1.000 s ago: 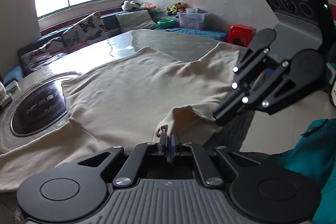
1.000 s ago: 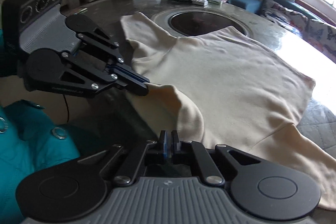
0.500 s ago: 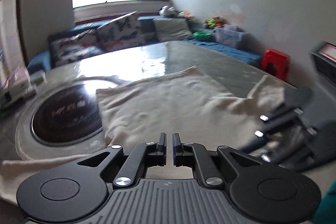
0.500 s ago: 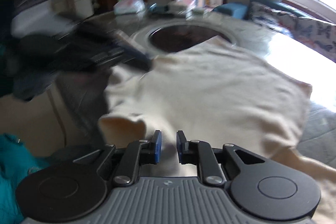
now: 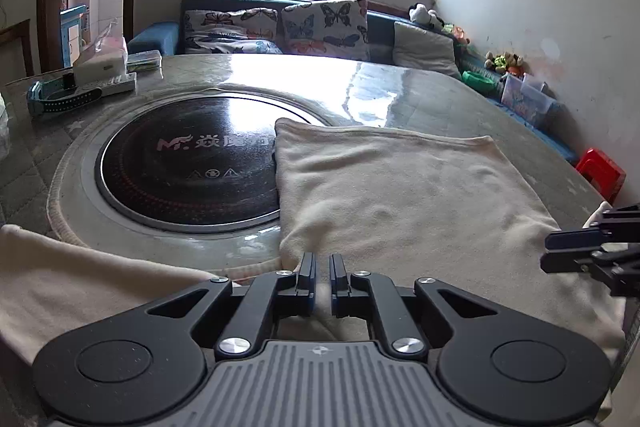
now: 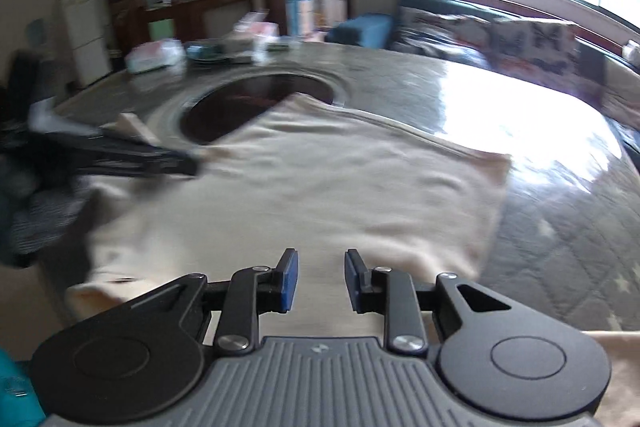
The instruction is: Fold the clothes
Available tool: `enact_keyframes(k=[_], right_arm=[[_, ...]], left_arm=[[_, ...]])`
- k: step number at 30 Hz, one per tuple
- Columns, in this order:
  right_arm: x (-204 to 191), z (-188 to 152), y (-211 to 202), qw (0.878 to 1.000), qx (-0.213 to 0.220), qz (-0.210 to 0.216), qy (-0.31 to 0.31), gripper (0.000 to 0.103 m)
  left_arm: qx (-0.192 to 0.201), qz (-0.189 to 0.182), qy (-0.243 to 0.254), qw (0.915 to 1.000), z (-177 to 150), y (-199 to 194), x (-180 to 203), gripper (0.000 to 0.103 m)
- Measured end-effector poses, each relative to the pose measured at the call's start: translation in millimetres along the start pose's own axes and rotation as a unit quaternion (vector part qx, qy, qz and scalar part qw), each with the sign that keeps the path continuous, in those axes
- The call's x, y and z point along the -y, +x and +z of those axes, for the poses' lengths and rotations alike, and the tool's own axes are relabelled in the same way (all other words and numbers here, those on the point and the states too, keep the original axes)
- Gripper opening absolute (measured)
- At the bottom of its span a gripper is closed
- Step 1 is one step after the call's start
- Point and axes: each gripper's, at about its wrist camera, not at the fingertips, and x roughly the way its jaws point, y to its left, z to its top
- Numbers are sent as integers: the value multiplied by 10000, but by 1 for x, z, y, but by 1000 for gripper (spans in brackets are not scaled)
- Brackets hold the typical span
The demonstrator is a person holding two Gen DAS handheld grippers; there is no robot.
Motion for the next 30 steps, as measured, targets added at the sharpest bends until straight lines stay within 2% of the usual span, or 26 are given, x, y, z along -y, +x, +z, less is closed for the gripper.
enact_keyframes(k=[2,7,11,16,19,26,30], right_arm=[[11,-2,5,9997,-118,-163,138,25],[37,2,1,9988,-109,-302,368,25],[46,12,14,9988,-138,-176,443,26],[62,19,27,9974,-220,-528,430,26],[76,30,31,9964,-106,-647,539,26],[108,68,75,9952,-55,-720,660,26],[124,75,89,9925,-94,-994,708,26]], left_arm=[[7,-25,-58,10000,0,-4,-3,8],[145,-106,32,9998,7,-9,4,9],[77,12,-99,9999,14,3,-1,9],[64,-8,-50,10000,7,3,-8,9],[52,13,65,10000,7,5,-3,9],[24,-30,40,10000,8,6,-4,9],[20,-2,77,10000,9,6,-3,9]])
